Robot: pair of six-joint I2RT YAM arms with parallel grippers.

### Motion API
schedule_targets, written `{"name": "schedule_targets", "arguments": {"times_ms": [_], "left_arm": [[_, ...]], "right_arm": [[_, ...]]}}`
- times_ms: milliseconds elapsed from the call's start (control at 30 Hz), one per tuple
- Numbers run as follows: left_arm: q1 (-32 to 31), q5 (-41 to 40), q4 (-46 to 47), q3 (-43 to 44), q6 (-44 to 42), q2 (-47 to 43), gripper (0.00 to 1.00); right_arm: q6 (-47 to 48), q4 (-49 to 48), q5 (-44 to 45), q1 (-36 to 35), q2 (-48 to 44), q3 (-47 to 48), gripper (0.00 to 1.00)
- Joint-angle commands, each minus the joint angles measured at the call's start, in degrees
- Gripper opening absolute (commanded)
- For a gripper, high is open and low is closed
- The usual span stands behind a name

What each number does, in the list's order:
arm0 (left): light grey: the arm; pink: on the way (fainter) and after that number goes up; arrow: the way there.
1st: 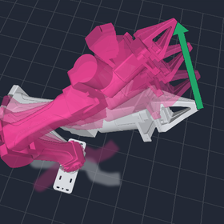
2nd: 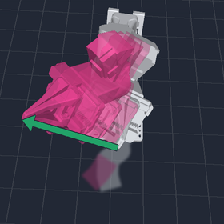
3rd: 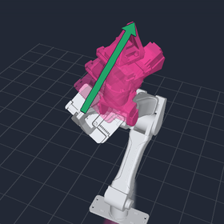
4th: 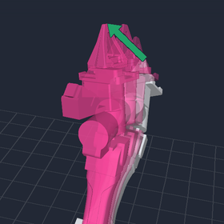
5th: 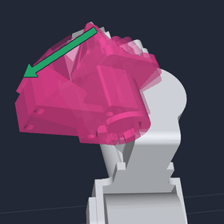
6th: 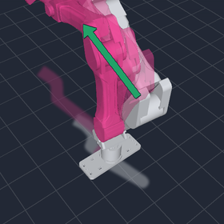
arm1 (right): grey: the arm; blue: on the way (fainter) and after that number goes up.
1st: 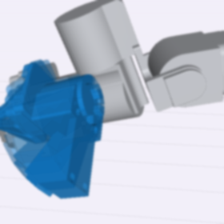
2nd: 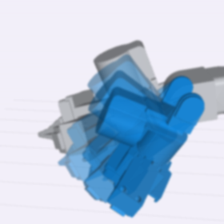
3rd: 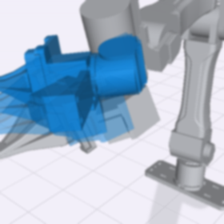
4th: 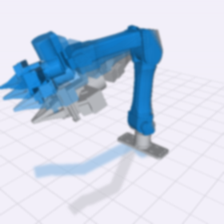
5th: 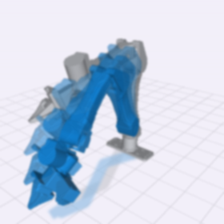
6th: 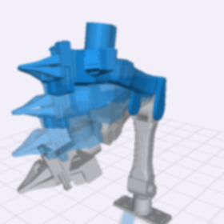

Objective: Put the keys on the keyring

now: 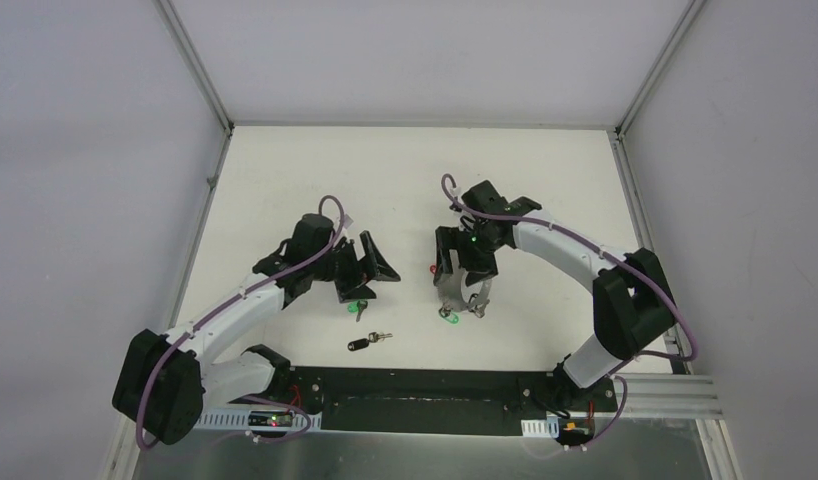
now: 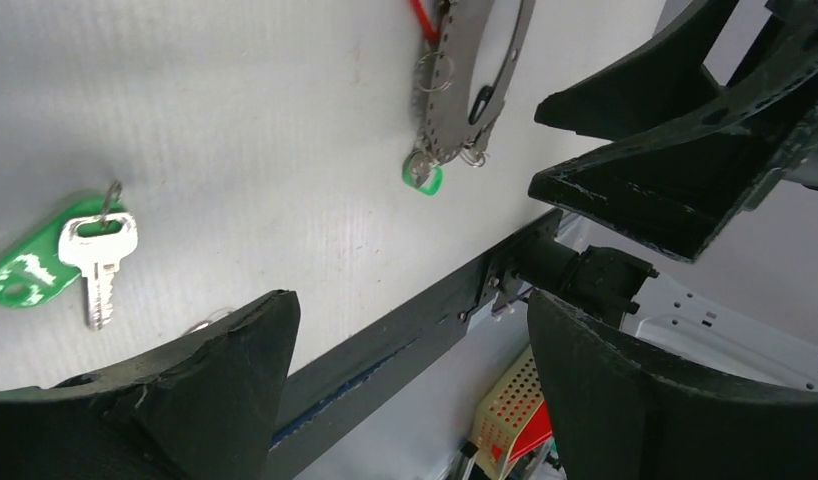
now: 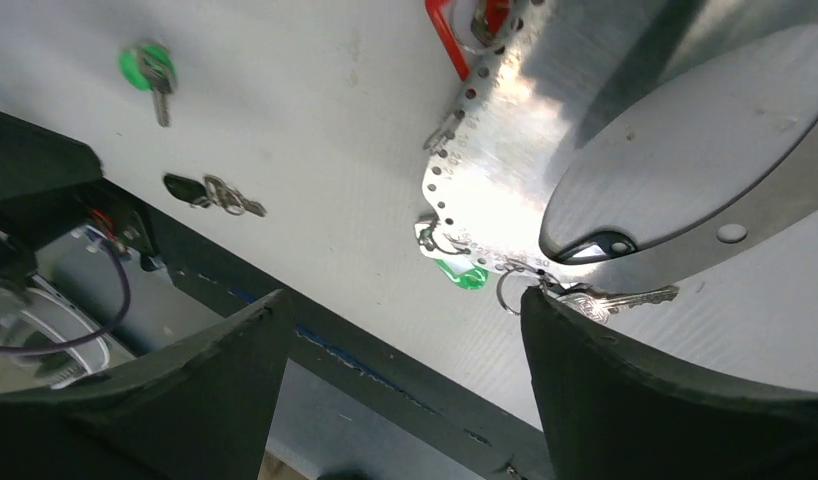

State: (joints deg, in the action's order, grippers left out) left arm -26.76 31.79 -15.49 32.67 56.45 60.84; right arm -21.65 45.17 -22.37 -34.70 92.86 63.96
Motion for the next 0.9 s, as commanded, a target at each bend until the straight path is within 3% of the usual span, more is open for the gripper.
{"name": "schedule_targets", "arguments": {"times_ms": [0, 167, 300, 433, 667, 867], "left_arm": [[-2.7, -2.6, 2.9, 6.4, -0.6, 3.2, 0.86], [-6.3, -3.1, 2.9, 11.4, -1.4, 9.6, 0.81], [-8.1, -2.4, 2.7, 13.6, -2.4, 14.8, 0.77], [-8.4, -2.3, 2.6, 13.9, -4.8, 18.6, 0.75], [-8.4, -6.3, 4.1, 8.9, -13.3, 18.5, 0.75], [-8.3, -5.0, 13.8, 0.4, -11.4, 13.1, 0.76]], "right_arm": [[-5.3, -2.2, 2.8, 0.9, -2.3, 7.3, 0.86], [-9.0, -1.5, 1.5, 5.2, -1.9, 12.5, 0.85], [-14.3, -7.6, -0.6, 8.3, -5.0, 4.7, 0.85], [-14.0, -9.7, 1.1, 10.6, -8.3, -2.9, 0.84], [-10.7, -7.6, 5.5, 14.8, -6.4, -5.3, 0.83], [-10.4, -11.1, 4.1, 13.3, -2.9, -4.9, 0.83]]}}
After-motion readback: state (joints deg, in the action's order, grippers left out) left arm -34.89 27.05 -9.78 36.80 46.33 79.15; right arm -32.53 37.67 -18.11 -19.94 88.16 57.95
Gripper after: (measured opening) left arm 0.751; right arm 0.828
